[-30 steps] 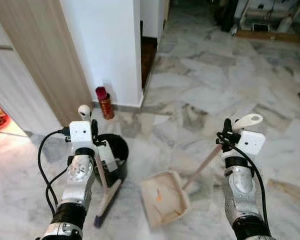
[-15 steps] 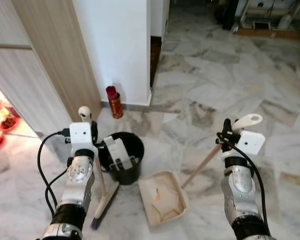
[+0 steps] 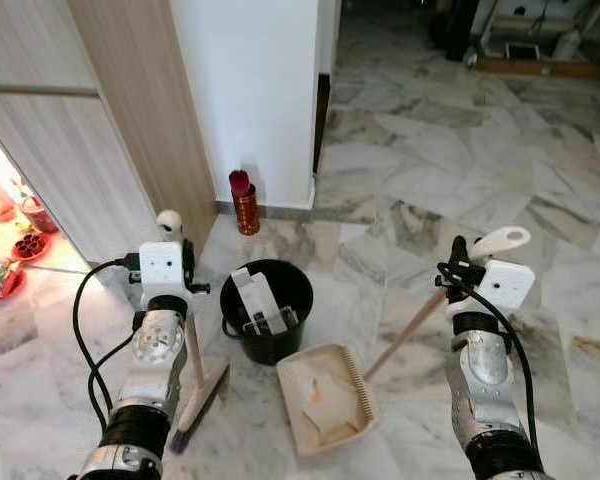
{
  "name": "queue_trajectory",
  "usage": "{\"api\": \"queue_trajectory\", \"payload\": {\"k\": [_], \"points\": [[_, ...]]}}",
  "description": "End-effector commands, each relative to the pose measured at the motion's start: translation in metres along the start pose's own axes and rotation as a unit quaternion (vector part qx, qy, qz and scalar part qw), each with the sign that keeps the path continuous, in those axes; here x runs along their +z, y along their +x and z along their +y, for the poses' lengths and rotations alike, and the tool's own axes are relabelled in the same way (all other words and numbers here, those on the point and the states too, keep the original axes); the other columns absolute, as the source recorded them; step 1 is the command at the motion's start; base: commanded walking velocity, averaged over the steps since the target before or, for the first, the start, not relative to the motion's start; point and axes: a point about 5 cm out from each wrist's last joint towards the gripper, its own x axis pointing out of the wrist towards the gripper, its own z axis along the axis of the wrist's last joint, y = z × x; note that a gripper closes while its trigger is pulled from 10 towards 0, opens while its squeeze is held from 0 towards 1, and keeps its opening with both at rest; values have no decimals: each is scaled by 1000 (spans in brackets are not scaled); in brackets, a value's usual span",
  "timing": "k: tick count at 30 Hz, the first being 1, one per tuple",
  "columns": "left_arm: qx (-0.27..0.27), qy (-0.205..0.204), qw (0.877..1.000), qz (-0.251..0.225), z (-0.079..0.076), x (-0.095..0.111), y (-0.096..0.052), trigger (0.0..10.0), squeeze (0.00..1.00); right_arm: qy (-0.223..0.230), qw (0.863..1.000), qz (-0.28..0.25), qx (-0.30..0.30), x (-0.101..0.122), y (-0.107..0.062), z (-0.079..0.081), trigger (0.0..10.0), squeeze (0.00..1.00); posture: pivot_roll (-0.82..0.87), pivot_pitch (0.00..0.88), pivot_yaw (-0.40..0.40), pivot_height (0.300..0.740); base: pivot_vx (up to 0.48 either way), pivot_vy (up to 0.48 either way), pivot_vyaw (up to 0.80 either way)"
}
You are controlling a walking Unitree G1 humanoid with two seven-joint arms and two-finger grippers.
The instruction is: Sweep floor
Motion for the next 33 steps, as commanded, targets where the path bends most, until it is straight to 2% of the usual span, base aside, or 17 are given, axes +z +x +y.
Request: {"api": "queue_trajectory", "payload": {"k": [1, 9, 10, 12, 16, 19, 27, 33], "points": [[-5, -4, 1000, -19, -4, 8, 3, 10000, 0, -2, 998, -55, 3, 27, 12, 2, 10000, 0, -12, 34, 24, 740, 0, 0, 0], [-5, -5, 1000, -18, -5, 8, 3, 10000, 0, 1, 994, -108, 5, 58, 20, 11, 10000, 0, -15, 30, 21, 740, 0, 0, 0], [-5, -5, 1000, -18, -5, 8, 3, 10000, 0, 1, 994, -108, 5, 58, 20, 11, 10000, 0, -15, 30, 21, 740, 0, 0, 0], [-6, -5, 1000, -17, -6, 7, 4, 10000, 0, 5, 992, -130, 5, 75, 20, 17, 10000, 0, -14, 28, 20, 740, 0, 0, 0], [-6, -5, 1000, -17, -6, 7, 4, 10000, 0, 7, 991, -134, 5, 80, 20, 18, 10000, 0, -15, 23, 19, 740, 0, 0, 0], [-6, -7, 1000, -16, -7, 7, 4, 10000, 0, 19, 988, -152, 10, 99, 16, 28, 10000, 0, -21, 19, 16, 740, 0, 0, 0], [-8, -10, 1000, -16, -8, 7, 5, 10000, 0, 33, 988, -148, 9, 114, 13, 35, 10000, 0, -17, 22, 12, 740, 0, 0, 0], [-10, -11, 1000, -14, -8, 7, 5, 10000, 0, 23, 992, -123, -3, 111, 8, 31, 10000, 0, -24, 27, 14, 740, 0, 0, 0]]}}
